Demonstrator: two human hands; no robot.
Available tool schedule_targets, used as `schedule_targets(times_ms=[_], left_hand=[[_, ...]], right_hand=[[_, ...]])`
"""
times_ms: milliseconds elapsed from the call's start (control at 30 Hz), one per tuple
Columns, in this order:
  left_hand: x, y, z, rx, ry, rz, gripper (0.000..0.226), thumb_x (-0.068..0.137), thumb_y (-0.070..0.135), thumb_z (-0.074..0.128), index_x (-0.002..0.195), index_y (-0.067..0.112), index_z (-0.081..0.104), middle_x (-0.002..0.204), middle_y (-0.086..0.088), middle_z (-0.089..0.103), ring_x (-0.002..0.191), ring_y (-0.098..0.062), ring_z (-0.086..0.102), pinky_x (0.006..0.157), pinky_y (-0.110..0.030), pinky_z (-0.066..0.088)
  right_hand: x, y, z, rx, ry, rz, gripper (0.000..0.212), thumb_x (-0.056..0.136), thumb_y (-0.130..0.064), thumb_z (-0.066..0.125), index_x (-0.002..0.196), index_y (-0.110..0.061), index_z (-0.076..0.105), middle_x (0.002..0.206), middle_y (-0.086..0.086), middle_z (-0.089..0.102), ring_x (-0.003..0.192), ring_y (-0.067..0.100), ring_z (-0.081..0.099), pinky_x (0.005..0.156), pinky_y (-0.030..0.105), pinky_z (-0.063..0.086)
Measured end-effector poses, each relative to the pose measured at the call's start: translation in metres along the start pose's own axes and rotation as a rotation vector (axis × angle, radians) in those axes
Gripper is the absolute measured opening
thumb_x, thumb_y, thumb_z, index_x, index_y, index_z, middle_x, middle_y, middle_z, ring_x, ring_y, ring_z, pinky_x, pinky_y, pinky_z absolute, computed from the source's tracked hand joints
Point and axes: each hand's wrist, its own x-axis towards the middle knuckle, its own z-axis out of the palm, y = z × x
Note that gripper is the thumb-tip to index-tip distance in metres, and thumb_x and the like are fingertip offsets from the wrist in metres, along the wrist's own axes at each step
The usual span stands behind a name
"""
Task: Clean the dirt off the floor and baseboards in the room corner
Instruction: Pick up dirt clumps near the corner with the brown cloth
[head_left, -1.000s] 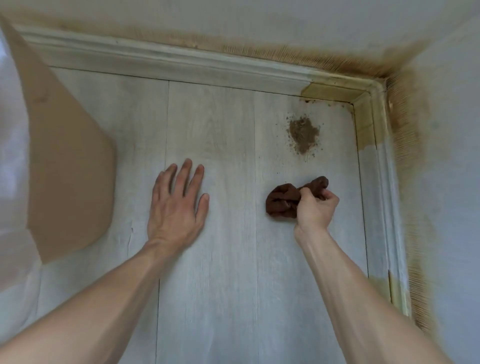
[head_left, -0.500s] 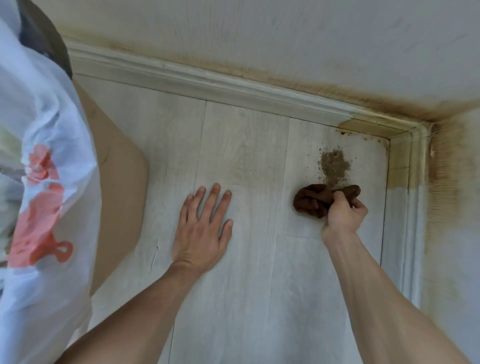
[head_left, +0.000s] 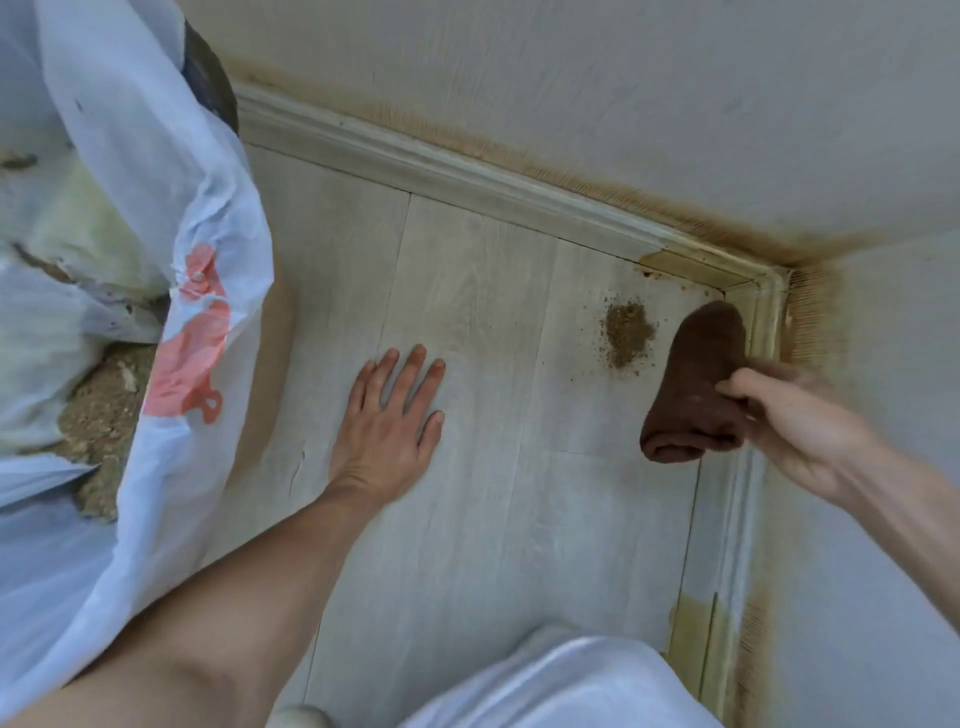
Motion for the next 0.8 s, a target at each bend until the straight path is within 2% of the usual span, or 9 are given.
schedule_targets(times_ms=[167, 267, 367, 467, 567, 600, 667, 733, 800], left_hand=[[0.0, -0.001, -0.001, -0.003, -0.012, -0.008, 0.064, 0.106, 0.047, 0.032, 0.164, 0.022, 0.021, 0.172, -0.003, 0.015, 0.157, -0.029, 0.014, 0.129, -0.046, 0.004], [0.0, 0.001, 0.0, 0.01, -0.012, -0.013, 0.065, 0.106, 0.049, 0.033, 0.164, 0.022, 0.022, 0.171, -0.003, 0.016, 0.156, -0.029, 0.015, 0.129, -0.047, 0.007], [-0.001, 0.001, -0.004, 0.022, -0.027, -0.009, 0.067, 0.104, 0.051, 0.035, 0.164, 0.023, 0.021, 0.171, -0.002, 0.016, 0.157, -0.029, 0.015, 0.128, -0.047, 0.008], [0.001, 0.005, -0.012, 0.003, -0.047, -0.022, 0.066, 0.104, 0.048, 0.037, 0.164, 0.027, 0.021, 0.171, 0.001, 0.015, 0.157, -0.027, 0.012, 0.128, -0.045, 0.006], [0.003, -0.001, -0.028, -0.124, -0.051, 0.0, 0.059, 0.1, 0.034, 0.044, 0.158, 0.024, 0.038, 0.167, 0.001, 0.028, 0.154, -0.026, 0.021, 0.127, -0.04, 0.012], [0.003, -0.004, -0.035, -0.183, -0.048, 0.015, 0.056, 0.095, 0.028, 0.044, 0.151, 0.021, 0.049, 0.162, 0.0, 0.039, 0.149, -0.025, 0.03, 0.125, -0.038, 0.02], [0.001, -0.016, -0.053, -0.288, 0.0, -0.035, 0.046, 0.086, 0.02, 0.042, 0.124, 0.018, 0.068, 0.134, 0.003, 0.061, 0.127, -0.022, 0.049, 0.11, -0.034, 0.038], [-0.005, -0.019, -0.074, -0.369, 0.07, -0.128, 0.034, 0.083, 0.011, 0.042, 0.1, 0.02, 0.07, 0.106, 0.009, 0.063, 0.105, -0.017, 0.053, 0.094, -0.022, 0.04], [-0.007, -0.018, -0.086, -0.42, 0.107, -0.17, 0.031, 0.081, 0.003, 0.045, 0.093, 0.02, 0.068, 0.098, 0.011, 0.06, 0.098, -0.011, 0.051, 0.088, -0.01, 0.036]], right_hand=[[0.014, -0.041, 0.013, -0.218, -0.13, -0.015, 0.03, 0.093, 0.006, 0.056, 0.119, -0.002, 0.069, 0.109, 0.015, 0.074, 0.099, 0.022, 0.07, 0.065, 0.02, 0.058], [0.033, -0.051, 0.052, -0.398, -0.187, -0.164, 0.037, 0.087, 0.008, 0.058, 0.111, -0.015, 0.074, 0.106, 0.009, 0.076, 0.102, 0.026, 0.072, 0.083, 0.034, 0.059], [0.039, -0.068, 0.1, -0.663, -0.277, -0.472, 0.04, 0.086, 0.006, 0.057, 0.109, -0.021, 0.075, 0.099, 0.0, 0.076, 0.09, 0.019, 0.072, 0.079, 0.033, 0.058], [0.048, -0.076, 0.151, -1.023, -0.384, -0.943, 0.04, 0.086, 0.003, 0.057, 0.113, -0.019, 0.074, 0.107, 0.002, 0.071, 0.101, 0.022, 0.063, 0.085, 0.034, 0.049], [0.065, -0.067, 0.205, -1.151, -0.441, -1.228, 0.035, 0.087, -0.001, 0.06, 0.113, -0.017, 0.076, 0.107, 0.006, 0.068, 0.104, 0.029, 0.059, 0.087, 0.041, 0.048], [0.067, -0.062, 0.223, -1.185, -0.446, -1.296, 0.03, 0.09, -0.004, 0.061, 0.113, -0.017, 0.075, 0.106, 0.006, 0.067, 0.103, 0.029, 0.058, 0.086, 0.041, 0.047], [0.067, -0.053, 0.259, -1.237, -0.44, -1.457, 0.022, 0.095, -0.013, 0.063, 0.111, -0.02, 0.074, 0.105, 0.006, 0.064, 0.102, 0.029, 0.056, 0.086, 0.039, 0.042], [0.063, -0.041, 0.282, -1.25, -0.496, -1.566, 0.015, 0.093, -0.014, 0.067, 0.104, -0.019, 0.075, 0.101, 0.006, 0.064, 0.098, 0.031, 0.056, 0.088, 0.041, 0.041], [0.068, -0.02, 0.286, -1.302, -0.591, -1.616, 0.012, 0.087, -0.01, 0.072, 0.096, -0.017, 0.077, 0.097, 0.006, 0.066, 0.096, 0.032, 0.058, 0.091, 0.043, 0.041]])
